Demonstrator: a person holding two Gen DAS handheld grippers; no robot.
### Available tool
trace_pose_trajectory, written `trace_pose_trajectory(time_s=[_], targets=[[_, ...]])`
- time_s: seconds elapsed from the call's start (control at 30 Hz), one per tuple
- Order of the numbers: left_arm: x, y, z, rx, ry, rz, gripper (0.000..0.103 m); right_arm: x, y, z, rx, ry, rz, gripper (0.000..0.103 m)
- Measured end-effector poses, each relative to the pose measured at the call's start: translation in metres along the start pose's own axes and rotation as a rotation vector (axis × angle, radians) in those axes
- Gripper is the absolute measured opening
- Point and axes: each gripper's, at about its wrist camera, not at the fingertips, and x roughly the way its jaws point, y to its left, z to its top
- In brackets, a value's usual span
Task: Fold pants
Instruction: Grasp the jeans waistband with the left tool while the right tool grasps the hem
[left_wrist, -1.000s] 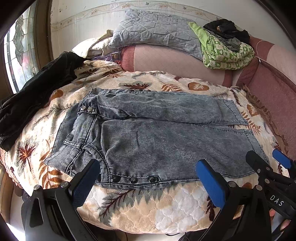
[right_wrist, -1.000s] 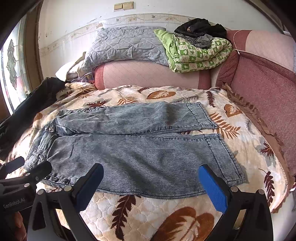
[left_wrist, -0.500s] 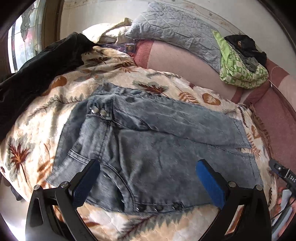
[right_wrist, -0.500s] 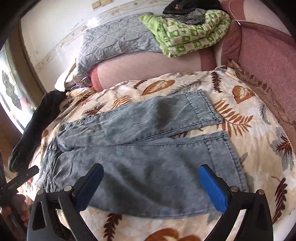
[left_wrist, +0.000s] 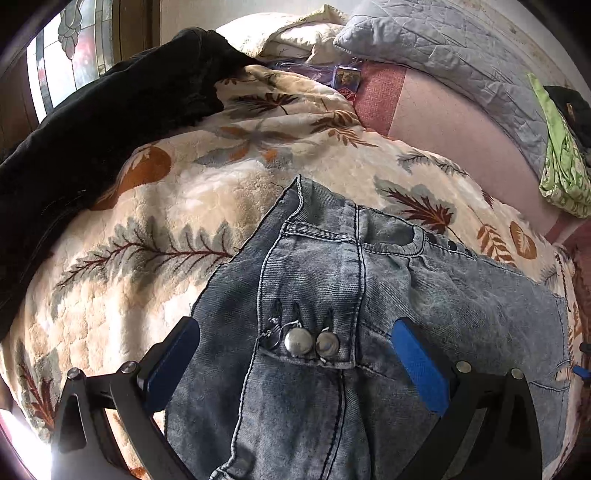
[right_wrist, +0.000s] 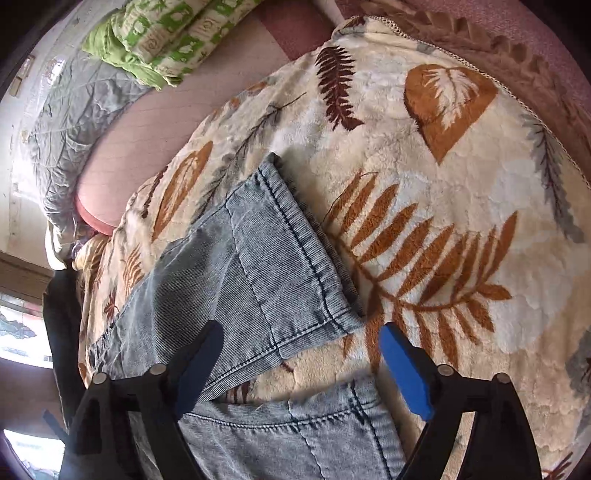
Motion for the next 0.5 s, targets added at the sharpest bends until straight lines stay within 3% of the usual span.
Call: trace_pose_trajectory(time_s=[0.2, 0.3, 0.33, 0.5], targets=[[0.024, -0.008, 0.021, -0.016, 0.020, -0.023, 0.103, 0.031, 0.003, 0.006, -0.021, 0.040, -0.094, 0.068], [0.037, -0.009, 0.030, -0.026, 0.053, -0.073, 0.101, 0.031, 0.005, 0.008, -0.047, 0.029, -0.145, 0.030], [0.039, -0.009, 0.033, -0.028, 0.057, -0.077, 0.099, 0.031, 0.007, 0.010, -0.063, 0.036, -0.149, 0.028], [0.055, 0.001, 0.050, -0.070, 0.129, -0.127, 0.065, 0.026, 0.025, 0.007, -0.159, 0.021, -0.181, 0.021]])
